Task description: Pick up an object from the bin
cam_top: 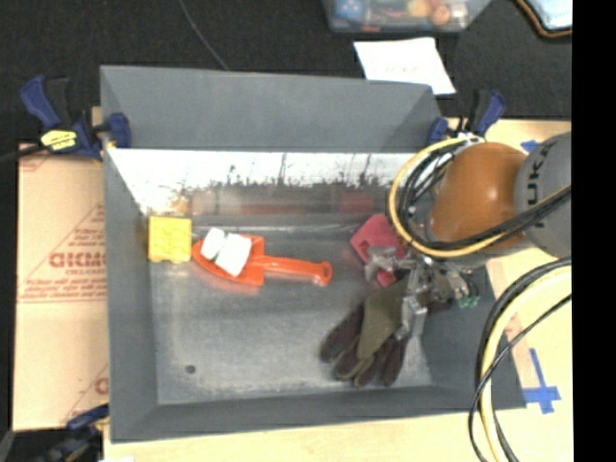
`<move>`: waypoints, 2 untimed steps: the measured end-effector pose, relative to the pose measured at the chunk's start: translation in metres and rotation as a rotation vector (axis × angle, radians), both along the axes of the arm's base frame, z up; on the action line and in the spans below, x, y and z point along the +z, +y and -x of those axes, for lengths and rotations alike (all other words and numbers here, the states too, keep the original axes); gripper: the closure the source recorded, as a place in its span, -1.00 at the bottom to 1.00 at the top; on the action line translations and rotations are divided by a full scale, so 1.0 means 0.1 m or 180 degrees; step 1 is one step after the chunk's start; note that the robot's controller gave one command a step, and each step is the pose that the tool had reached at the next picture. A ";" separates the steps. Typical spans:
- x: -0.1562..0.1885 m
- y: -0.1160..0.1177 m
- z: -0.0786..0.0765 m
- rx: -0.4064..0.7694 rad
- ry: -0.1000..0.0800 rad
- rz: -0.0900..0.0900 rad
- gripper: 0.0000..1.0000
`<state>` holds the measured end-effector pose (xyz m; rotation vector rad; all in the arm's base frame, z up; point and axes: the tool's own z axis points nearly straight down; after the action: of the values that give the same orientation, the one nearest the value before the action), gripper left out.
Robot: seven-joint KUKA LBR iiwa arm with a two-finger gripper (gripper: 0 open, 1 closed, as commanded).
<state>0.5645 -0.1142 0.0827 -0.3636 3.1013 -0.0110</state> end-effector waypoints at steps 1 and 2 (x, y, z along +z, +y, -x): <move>-0.12 0.45 -0.14 0.0374 -0.0012 0.0010 -1.00; -0.11 0.01 -0.05 0.0177 -0.0014 0.0007 -1.00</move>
Offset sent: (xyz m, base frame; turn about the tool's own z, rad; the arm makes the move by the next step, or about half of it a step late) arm 0.0049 0.0024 -0.0127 -0.0602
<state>0.5699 -0.1127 0.0713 -0.4491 3.0858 -0.0141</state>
